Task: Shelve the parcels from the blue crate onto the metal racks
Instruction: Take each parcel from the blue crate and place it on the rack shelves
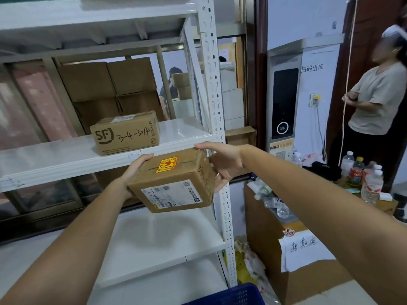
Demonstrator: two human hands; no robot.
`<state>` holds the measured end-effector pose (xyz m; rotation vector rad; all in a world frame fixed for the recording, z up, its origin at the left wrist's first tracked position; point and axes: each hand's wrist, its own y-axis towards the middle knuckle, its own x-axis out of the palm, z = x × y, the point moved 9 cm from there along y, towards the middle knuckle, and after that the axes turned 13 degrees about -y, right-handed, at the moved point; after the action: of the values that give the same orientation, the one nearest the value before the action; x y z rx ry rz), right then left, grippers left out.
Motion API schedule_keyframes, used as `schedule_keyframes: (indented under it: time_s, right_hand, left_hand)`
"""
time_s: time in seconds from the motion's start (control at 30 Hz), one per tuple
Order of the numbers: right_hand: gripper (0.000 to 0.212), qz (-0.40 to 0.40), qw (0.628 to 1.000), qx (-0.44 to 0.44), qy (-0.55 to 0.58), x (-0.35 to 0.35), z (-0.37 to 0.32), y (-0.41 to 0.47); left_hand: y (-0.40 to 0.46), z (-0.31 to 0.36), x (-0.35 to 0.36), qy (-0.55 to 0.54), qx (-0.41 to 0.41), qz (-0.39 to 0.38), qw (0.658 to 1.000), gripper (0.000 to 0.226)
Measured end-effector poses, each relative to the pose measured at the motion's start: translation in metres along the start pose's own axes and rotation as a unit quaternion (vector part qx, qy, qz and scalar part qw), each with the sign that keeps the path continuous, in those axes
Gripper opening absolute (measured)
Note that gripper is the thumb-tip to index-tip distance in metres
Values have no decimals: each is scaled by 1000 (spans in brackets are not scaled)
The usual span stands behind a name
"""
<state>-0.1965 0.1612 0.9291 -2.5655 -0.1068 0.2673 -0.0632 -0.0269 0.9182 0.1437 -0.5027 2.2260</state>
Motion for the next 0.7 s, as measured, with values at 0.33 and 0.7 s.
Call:
schedule_keyframes:
  time_s: [0.33, 0.7]
  right_hand:
    - [82, 118, 993, 20, 23, -17, 1, -4]
    - [88, -105, 984, -85, 120, 54, -11, 63]
  left_hand:
    - [-5, -14, 1, 66, -75, 28, 995, 68]
    - [-81, 14, -51, -30, -72, 15, 997, 80]
